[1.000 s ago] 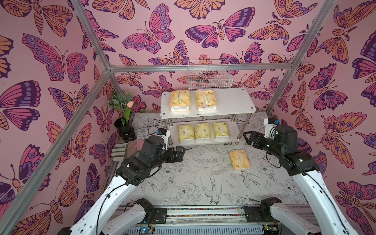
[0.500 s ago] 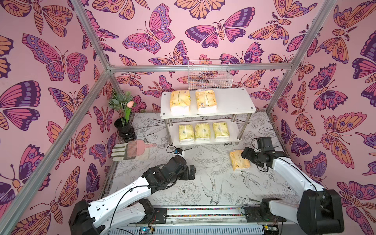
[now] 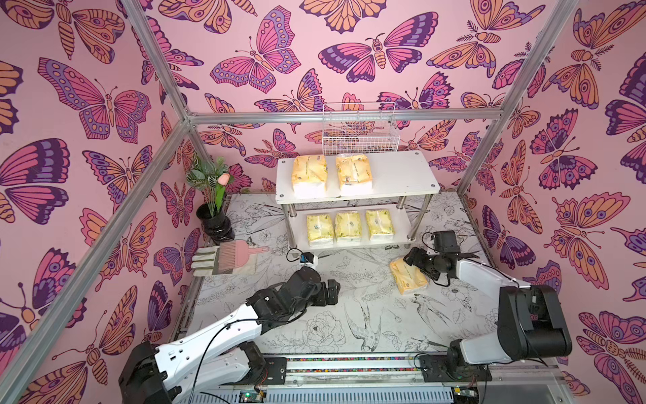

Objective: Place the tissue boxes on the shelf by color
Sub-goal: Move the box of tissues to the center of the board, then pick up the box of tissues from the center of the board.

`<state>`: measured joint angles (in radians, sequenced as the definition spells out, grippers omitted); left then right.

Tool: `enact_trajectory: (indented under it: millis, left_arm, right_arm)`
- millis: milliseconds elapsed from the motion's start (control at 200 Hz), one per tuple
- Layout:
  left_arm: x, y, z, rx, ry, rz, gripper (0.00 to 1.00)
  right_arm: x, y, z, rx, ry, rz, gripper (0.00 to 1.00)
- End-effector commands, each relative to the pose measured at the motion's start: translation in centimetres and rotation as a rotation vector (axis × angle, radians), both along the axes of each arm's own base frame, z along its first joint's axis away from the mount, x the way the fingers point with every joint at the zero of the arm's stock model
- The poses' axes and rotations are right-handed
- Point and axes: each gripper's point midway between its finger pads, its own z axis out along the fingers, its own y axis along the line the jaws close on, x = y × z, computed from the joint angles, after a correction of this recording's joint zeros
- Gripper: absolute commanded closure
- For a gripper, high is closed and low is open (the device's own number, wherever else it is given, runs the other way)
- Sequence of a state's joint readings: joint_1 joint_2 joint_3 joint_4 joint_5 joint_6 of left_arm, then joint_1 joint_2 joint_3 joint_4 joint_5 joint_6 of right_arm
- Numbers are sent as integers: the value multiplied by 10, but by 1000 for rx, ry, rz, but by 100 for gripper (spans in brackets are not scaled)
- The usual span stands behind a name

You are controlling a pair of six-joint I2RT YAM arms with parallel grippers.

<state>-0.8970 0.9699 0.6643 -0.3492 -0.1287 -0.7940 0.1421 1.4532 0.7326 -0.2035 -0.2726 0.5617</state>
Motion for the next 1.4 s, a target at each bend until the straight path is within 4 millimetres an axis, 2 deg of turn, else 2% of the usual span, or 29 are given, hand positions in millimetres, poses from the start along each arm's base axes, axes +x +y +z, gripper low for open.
enact_trajectory:
  millis: [0,225,325,381,566,691,706,841,1147,1392]
  left_arm:
    - [1,0,-4,-3,-11,6,0]
    - [4,-7,-13,-14,5,6,0]
    - [5,-12,-18,-23,14,2,0]
    - [7,-16,-20,-33,17,-2,0]
    - [19,-38,-28,-104,59,-26,0]
    - [30,-54,-34,-176,116,-36,0]
    - [31,-57,-44,-163,141,-37,0]
    - [39,-75,-55,-189,202,-68,0]
    - [50,-108,-79,-295,298,-105,0]
    - [50,-116,-98,-341,350,-93,0]
  right_arm:
    - [-11,32,8,103,-14,48,16]
    - [-51,110,9,195,-9,144,16]
    - [-66,129,13,211,-22,165,16]
    - [-69,128,17,219,-36,153,16]
    - [-83,104,24,162,-87,141,12]
    - [-98,100,16,193,-76,176,11]
    - [-100,100,15,197,-73,180,11]
    - [-116,98,1,224,-36,220,11]
    - [-133,111,-9,349,-12,285,11]
    - [-134,125,-22,428,29,321,12]
